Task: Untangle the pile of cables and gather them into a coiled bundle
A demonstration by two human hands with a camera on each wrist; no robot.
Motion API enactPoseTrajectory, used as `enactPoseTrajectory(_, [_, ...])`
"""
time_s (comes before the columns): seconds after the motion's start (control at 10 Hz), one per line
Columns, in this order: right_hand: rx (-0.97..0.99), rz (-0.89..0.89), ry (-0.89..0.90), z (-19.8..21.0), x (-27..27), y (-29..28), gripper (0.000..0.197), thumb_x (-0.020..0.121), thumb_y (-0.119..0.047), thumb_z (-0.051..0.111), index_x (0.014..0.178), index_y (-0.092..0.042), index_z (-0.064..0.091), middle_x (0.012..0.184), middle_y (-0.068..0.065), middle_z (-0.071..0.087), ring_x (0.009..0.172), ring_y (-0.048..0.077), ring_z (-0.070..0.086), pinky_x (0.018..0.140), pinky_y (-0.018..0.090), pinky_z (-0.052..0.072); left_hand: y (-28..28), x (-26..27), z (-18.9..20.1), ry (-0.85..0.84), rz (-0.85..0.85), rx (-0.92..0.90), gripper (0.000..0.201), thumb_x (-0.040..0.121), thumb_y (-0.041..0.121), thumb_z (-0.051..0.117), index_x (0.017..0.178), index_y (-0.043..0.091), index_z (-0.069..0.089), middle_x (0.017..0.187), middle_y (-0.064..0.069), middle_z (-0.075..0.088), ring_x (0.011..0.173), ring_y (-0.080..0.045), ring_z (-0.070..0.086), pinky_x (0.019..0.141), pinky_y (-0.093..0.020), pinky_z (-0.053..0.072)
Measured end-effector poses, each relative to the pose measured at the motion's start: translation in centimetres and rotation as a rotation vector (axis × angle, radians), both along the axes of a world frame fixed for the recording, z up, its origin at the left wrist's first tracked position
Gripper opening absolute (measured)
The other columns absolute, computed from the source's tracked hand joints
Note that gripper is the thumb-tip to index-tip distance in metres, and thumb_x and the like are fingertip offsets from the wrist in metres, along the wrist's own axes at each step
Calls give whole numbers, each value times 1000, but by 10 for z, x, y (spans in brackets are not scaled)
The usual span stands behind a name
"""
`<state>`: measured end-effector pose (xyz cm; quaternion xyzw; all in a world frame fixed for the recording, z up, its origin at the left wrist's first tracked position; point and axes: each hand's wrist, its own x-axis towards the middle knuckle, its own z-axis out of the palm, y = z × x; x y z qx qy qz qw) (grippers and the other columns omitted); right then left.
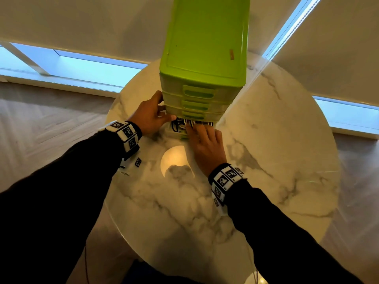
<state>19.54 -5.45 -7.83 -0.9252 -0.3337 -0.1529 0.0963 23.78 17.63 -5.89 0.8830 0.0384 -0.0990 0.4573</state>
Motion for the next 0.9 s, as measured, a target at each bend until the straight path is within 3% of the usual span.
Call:
enactPoseTrajectory(0.1, [-105, -26, 39, -8, -7, -8, 49, 92, -12, 55, 141, -12, 54, 128, 8, 61, 116, 31, 57, 87, 41, 42, -1, -1, 0, 5, 7, -3, 71, 90, 26, 75, 146, 11, 34, 150, -3, 51, 123, -22, 60, 88, -21, 45])
enactPoseTrajectory(0.2, [-98, 14, 69, 1, -1, -5, 49, 93, -14, 42, 141, -14, 54, 134, 7, 60, 128, 30, 50, 95, 44, 37, -2, -2, 0, 13, 12, -17, 71, 91, 28, 74, 147, 12, 33, 151, -3, 50, 127, -23, 58, 91, -25, 46])
enactPoseTrajectory(0.3, [176, -132, 146, 22, 8, -14, 33, 83, -7, 59, 115, -11, 67, 113, 10, 65, 107, 33, 56, 88, 42, 36, 0, -11, -3, 56, 8, -101, 81, 86, 33, 78, 150, 18, 30, 152, 2, 48, 134, -17, 52, 103, -31, 47])
enactPoseTrajectory(0.4, [477, -409, 513, 24, 27, -37, 68, 74, -14, 76, 136, -8, 48, 134, 15, 49, 120, 34, 51, 100, 47, 44, 1, -25, -10, 125, -46, -150, 109, 73, 29, 90, 156, 26, 18, 152, 14, 40, 134, 1, 42, 108, -16, 39])
enactPoseTrajectory(0.5, [390, -306, 935, 27, 49, -47, 101, 75, -22, 86, 155, -15, 25, 153, 8, 43, 135, 25, 46, 106, 26, 38, 0, -31, -18, 58, -48, -16, 109, 77, 37, 87, 159, 34, 15, 154, 13, 43, 130, -3, 43, 111, -24, 36])
enactPoseTrajectory(0.6, [405, -337, 931, 31, 64, -47, 88, 72, -29, 90, 144, -14, 42, 137, 6, 62, 122, 20, 60, 94, 20, 43, -4, -32, -21, -20, 17, 86, 96, 78, 46, 84, 155, 39, 27, 145, 17, 54, 124, -2, 50, 105, -18, 37])
enactPoseTrajectory(0.7, [422, -431, 812, 21, 73, -41, 58, 77, -33, 85, 122, -12, 55, 117, 8, 72, 103, 23, 70, 91, 33, 56, -11, -26, -28, -127, 192, 76, 69, 81, 30, 84, 143, 21, 54, 120, 7, 70, 104, -5, 62, 89, 0, 39])
enactPoseTrajectory(0.8, [396, -494, 765, 22, 76, -35, 43, 85, -34, 77, 115, -12, 56, 111, 9, 74, 97, 29, 71, 87, 45, 58, -19, -21, -20, -93, 256, 44, 51, 81, 22, 83, 127, 12, 65, 112, -3, 75, 97, -13, 70, 90, -9, 49])
enactPoseTrajectory(0.9, [460, -449, 839, 21, 65, -36, 43, 93, -30, 68, 130, -14, 52, 129, 8, 67, 111, 25, 68, 94, 34, 55, -21, -26, -16, -56, 243, 36, 54, 86, 18, 78, 136, 13, 58, 122, -5, 71, 106, -13, 67, 101, -25, 50])
